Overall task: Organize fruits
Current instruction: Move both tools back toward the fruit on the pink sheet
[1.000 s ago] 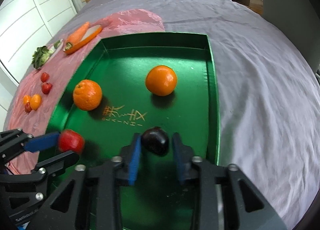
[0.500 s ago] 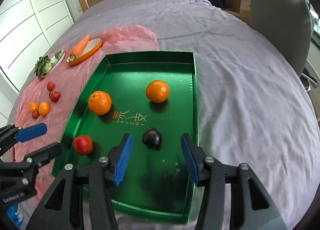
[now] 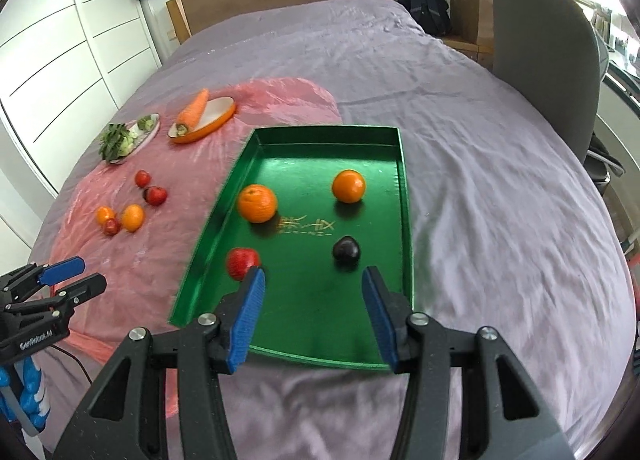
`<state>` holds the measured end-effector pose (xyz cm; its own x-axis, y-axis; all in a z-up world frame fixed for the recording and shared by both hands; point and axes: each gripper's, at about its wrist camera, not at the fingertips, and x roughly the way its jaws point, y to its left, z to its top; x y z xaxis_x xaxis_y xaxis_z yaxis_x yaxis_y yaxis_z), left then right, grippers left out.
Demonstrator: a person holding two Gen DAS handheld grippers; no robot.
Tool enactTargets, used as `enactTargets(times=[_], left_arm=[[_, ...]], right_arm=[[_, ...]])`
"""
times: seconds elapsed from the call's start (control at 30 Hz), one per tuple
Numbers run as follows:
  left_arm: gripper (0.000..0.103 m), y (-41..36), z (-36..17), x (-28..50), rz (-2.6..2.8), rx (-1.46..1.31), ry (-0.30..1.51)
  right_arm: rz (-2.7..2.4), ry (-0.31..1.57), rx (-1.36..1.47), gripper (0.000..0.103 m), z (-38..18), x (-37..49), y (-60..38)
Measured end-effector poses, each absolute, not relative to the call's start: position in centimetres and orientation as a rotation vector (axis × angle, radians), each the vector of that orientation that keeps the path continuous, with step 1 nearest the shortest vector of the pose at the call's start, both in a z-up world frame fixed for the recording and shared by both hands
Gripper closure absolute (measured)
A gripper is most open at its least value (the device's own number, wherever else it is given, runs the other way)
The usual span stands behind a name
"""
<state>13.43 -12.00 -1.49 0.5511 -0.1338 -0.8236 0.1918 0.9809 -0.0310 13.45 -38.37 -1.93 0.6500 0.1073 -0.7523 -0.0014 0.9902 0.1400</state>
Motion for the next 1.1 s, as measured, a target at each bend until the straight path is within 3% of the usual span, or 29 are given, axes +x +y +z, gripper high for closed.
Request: enactTargets(times=[0.93,1.1], left_arm=[[0.055,10.4,-1.5,6.4,0.168,-0.168,0.893],[0.054,13.1,-1.1,5.8,0.205,-0.207,0.875]], right_arm=[[0.132,0.803,0.068,0.027,2.7,9.3,-28.0],[0.152,0.808,0.049,0.022,2.7,9.9,-25.9]])
